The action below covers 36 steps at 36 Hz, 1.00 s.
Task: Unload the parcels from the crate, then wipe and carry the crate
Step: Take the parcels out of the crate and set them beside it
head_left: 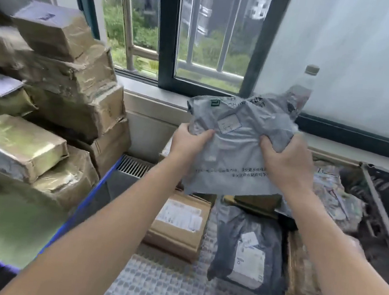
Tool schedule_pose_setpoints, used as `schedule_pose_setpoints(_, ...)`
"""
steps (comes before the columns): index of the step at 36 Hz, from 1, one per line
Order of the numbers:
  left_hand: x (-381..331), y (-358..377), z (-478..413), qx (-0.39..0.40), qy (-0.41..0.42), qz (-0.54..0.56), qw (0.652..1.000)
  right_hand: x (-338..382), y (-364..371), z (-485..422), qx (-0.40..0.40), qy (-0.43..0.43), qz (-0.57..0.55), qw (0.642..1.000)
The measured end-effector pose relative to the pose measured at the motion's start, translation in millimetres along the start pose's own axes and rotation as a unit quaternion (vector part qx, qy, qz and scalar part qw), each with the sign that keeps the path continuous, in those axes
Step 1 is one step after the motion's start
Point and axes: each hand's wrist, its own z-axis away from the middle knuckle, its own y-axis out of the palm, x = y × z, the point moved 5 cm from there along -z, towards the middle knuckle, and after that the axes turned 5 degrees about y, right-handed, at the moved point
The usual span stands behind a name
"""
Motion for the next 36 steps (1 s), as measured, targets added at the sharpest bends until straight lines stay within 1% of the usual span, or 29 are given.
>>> schedule_pose_setpoints(4, 12, -36, -13, -0.009, 0.025, -0.050, 0.998, 16, 41, 21, 0.055, 0.003, 0.068, 0.996)
schedule_pose_setpoints(6, 26, -49, -15, 0.000, 0.022, -0.072, 0.997, 17, 58, 33, 0.071, 0.001, 0.101, 0.992)
schedule_pose_setpoints(8, 43, -59, -14, 0.009, 0.012, -0.079, 0.997, 15, 75, 45, 0.099, 0.007, 0.116, 0.988)
schedule_pose_setpoints(11, 70, -73, -8, 0.013, -0.009, -0.110, 0.994, 3, 102, 64, 0.161, 0.039, 0.141, 0.976)
schedule_pose_setpoints(14, 99, -85, 1, 0.016, -0.025, -0.131, 0.991, -13, 125, 85, 0.201, 0.066, 0.159, 0.964)
schedule_pose_setpoints(18, 135, -96, 13, 0.037, -0.051, -0.178, 0.982, -34, 150, 110, 0.269, 0.093, 0.216, 0.934)
schedule_pose_setpoints(23, 168, -103, 19, 0.055, -0.092, -0.208, 0.972, -49, 171, 134, 0.319, 0.125, 0.226, 0.912)
schedule_pose_setpoints(25, 176, -106, 18, 0.057, -0.107, -0.208, 0.971, -54, 176, 139, 0.326, 0.144, 0.212, 0.910)
schedule_pose_setpoints(31, 189, -99, 16, 0.071, -0.126, -0.182, 0.973, -71, 187, 138, 0.301, 0.165, 0.161, 0.925)
schedule_pose_setpoints(36, 191, -91, 14, 0.070, -0.119, -0.165, 0.977, -76, 189, 140, 0.295, 0.195, 0.121, 0.928)
